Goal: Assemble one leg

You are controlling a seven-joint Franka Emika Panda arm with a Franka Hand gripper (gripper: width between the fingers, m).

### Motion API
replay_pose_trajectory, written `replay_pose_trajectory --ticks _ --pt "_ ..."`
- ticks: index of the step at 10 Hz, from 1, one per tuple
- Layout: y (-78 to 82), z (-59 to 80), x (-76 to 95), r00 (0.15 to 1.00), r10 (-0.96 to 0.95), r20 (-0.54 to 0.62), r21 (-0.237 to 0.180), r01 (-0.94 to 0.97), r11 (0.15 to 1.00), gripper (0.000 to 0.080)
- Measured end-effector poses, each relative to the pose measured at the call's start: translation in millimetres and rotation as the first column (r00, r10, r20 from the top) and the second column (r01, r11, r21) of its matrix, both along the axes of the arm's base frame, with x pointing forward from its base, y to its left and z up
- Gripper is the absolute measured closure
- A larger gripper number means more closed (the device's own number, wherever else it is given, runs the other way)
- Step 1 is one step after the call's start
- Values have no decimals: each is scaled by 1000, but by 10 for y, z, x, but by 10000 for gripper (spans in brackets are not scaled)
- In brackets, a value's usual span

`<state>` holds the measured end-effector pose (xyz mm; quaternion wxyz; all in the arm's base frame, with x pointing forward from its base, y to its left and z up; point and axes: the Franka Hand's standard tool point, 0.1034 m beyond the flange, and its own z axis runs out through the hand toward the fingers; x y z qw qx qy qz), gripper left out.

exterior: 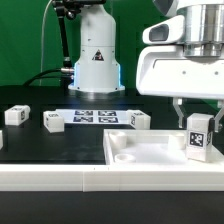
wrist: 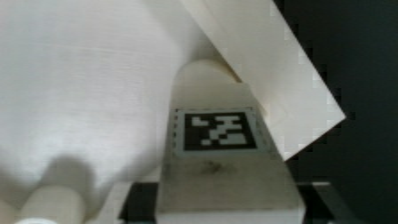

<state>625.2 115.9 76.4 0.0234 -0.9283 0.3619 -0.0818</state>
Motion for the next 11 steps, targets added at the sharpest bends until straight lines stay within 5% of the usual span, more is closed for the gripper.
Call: replay_pose_trajectory --ticks 6,11 --pt "-7 -8 -43 885 -466 -21 65 466 882 509" --pt "55 -18 -69 652 -755 -70 111 757 643 509"
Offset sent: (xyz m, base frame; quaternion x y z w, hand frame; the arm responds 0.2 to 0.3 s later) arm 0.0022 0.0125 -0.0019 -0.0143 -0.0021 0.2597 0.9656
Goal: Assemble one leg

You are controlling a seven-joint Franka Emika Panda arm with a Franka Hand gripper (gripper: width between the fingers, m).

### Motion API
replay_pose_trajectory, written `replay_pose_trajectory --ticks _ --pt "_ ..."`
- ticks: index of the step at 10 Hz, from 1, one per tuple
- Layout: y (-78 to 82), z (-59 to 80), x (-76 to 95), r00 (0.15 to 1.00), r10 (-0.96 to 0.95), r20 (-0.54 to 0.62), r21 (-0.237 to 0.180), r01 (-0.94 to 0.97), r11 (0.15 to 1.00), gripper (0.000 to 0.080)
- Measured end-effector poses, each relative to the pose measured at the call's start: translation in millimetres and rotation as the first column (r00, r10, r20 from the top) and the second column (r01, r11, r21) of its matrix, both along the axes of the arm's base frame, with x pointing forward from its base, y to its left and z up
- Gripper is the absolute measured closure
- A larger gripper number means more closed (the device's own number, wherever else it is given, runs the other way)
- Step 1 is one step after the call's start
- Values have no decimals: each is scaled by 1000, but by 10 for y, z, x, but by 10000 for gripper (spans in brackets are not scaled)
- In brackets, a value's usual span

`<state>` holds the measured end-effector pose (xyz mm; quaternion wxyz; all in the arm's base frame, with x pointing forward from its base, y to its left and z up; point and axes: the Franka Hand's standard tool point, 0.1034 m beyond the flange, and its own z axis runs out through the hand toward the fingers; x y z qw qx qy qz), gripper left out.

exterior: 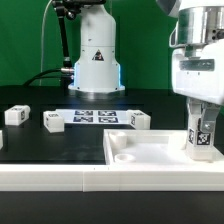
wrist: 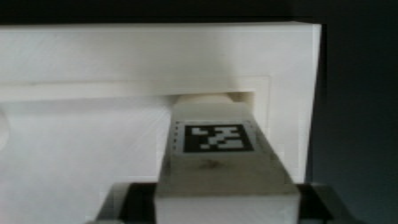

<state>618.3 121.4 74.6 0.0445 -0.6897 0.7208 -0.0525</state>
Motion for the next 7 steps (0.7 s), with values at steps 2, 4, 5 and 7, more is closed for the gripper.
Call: replay_pose_trajectory --ticks 2,4,5,7 --pt "-3 -1 1 999 -54 0 14 54 998 509" --pt "-1 -2 0 1000 -30 0 13 30 999 495" --pt "-2 -3 0 1000 6 0 8 -6 1000 307" --pt "-21 -5 2 988 155 -3 -14 -155 988 199"
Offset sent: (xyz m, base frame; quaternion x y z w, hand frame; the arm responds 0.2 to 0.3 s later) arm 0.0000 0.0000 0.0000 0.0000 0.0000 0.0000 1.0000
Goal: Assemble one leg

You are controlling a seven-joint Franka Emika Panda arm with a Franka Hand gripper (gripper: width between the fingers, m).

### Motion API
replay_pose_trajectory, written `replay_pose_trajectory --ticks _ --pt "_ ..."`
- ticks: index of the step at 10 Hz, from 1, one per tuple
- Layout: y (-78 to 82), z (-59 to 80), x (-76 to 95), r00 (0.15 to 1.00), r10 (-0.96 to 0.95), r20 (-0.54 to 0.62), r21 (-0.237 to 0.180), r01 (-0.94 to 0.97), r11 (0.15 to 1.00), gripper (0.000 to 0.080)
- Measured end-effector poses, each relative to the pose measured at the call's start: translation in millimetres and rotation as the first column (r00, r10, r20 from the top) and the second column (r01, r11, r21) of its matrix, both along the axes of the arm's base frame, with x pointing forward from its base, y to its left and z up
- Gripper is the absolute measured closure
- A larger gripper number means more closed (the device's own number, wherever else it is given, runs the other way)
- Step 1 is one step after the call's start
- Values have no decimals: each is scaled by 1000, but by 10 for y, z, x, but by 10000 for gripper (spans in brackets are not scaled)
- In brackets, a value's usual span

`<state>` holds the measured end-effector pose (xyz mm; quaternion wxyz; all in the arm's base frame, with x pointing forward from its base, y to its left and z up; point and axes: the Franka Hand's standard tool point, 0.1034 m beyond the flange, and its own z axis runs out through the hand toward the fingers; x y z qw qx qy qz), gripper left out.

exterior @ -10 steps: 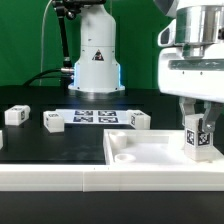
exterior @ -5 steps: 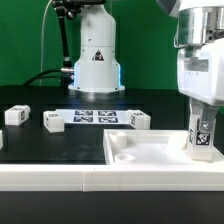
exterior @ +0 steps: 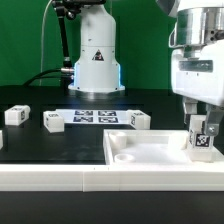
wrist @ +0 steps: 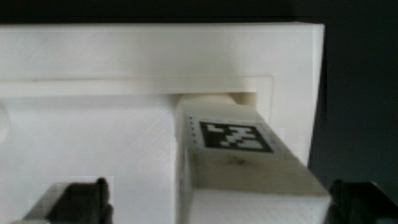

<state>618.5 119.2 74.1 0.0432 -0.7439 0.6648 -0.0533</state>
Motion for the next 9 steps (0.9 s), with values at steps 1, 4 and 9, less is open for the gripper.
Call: replay_pose_trajectory --ticks 1,4,9 --pt "2 0 -1 994 111 -2 -15 -111 994 158" --pt "10 4 5 910 415 -14 -57 -415 908 151" --pt "9 9 16 639 767 -52 -107 -767 632 150"
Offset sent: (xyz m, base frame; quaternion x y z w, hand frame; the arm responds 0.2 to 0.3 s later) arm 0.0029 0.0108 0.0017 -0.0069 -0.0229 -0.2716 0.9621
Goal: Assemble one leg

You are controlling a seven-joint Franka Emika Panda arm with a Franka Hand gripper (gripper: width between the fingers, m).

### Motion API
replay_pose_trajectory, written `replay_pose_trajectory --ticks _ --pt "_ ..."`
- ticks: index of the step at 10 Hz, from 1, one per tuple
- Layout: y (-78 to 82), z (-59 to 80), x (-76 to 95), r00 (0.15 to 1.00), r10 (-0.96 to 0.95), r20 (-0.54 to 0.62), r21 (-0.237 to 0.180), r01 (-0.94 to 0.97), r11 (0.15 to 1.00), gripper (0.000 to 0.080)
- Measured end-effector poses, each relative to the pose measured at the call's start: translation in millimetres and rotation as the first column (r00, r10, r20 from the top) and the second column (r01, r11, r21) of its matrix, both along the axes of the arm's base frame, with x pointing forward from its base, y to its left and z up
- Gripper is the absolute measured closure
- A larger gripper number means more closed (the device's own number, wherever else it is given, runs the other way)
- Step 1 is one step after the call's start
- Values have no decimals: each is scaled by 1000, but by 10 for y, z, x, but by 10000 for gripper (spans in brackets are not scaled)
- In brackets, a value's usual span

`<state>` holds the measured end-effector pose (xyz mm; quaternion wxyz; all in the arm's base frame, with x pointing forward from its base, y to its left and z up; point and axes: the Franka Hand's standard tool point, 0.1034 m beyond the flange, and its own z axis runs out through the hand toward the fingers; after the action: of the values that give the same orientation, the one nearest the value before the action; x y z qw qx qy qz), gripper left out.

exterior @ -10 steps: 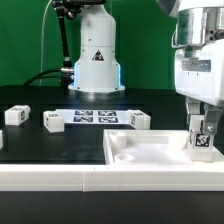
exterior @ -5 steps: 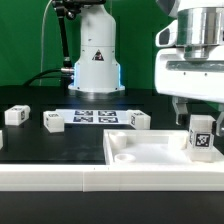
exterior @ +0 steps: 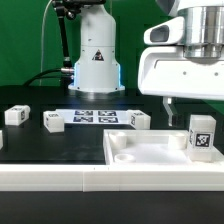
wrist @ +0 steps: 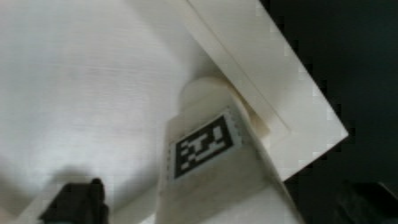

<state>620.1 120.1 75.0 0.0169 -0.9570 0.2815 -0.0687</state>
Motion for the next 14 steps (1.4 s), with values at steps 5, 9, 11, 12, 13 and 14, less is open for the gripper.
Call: replay_pose_trajectory --ticks 5,9,11,12,13,14 --pt "14 2 -1 959 282 -9 -52 -282 958 150" --pt "23 1 -2 946 323 -9 -62 -323 944 341" --pt "20 2 -1 947 322 -9 -62 -322 945 512" --pt "19 2 -1 947 322 -9 -62 -322 945 509" --pt "19 1 -1 954 298 -7 -58 -298 953 509" --pt "18 1 0 956 293 -7 -57 -293 954 509"
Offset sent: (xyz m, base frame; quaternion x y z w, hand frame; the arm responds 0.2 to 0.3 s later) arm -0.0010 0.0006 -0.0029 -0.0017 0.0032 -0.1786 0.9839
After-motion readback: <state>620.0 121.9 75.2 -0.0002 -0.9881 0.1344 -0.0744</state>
